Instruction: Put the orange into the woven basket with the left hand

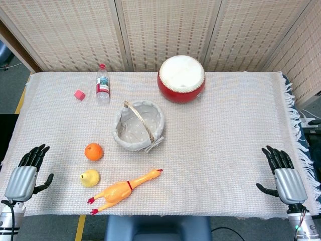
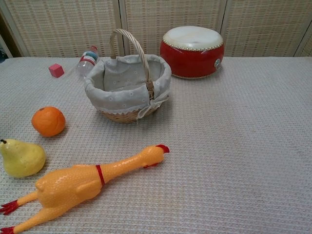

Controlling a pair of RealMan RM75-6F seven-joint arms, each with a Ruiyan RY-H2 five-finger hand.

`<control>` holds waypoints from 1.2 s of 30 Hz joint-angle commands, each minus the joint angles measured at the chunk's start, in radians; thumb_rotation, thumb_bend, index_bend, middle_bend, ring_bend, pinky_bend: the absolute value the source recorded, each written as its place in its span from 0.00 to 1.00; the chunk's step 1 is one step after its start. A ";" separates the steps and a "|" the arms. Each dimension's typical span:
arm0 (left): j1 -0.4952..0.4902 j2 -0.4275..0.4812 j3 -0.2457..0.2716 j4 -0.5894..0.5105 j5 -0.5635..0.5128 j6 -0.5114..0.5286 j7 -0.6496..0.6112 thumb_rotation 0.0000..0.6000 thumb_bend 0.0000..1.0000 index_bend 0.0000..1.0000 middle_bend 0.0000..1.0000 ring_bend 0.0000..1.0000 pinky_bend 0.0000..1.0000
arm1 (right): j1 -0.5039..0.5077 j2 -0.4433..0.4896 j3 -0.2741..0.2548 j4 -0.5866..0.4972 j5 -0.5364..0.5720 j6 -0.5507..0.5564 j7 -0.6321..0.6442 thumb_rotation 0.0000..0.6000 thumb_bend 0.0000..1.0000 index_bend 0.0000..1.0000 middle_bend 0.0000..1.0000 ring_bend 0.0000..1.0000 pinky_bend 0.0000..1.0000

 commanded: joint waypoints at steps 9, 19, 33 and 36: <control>-0.022 0.003 0.000 -0.006 0.008 -0.031 0.024 1.00 0.38 0.00 0.00 0.00 0.11 | 0.000 0.003 -0.002 -0.006 -0.001 -0.001 0.005 1.00 0.03 0.00 0.00 0.00 0.00; -0.202 0.128 -0.075 -0.183 -0.144 -0.315 0.148 1.00 0.38 0.00 0.00 0.00 0.11 | 0.011 0.003 -0.005 -0.016 0.003 -0.028 0.010 1.00 0.03 0.00 0.00 0.00 0.00; -0.442 0.020 -0.117 -0.164 -0.480 -0.505 0.437 1.00 0.38 0.00 0.00 0.00 0.12 | 0.018 0.014 0.002 -0.032 0.034 -0.052 0.047 1.00 0.03 0.00 0.00 0.00 0.00; -0.462 -0.009 -0.101 -0.142 -0.523 -0.509 0.463 1.00 0.38 0.00 0.00 0.00 0.13 | 0.020 0.015 0.005 -0.031 0.042 -0.057 0.056 1.00 0.03 0.00 0.00 0.00 0.00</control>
